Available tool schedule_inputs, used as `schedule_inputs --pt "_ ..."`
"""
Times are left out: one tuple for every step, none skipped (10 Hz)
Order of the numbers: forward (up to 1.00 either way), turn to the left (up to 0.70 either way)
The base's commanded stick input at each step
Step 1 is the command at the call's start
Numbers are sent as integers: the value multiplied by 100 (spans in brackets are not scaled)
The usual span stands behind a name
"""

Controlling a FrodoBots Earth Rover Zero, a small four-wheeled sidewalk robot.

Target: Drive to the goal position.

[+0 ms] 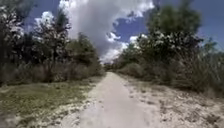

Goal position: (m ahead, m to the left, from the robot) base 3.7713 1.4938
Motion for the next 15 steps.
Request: schedule_inputs --pt "50 0" --pt "50 0" --pt "50 0" --pt "50 0" --pt "50 0" --pt "50 0" --pt "50 0" --pt "50 0" --pt "50 0" --pt "50 0" --pt "50 0" --pt "50 0" --pt "50 0" --pt "50 0" --pt "50 0"
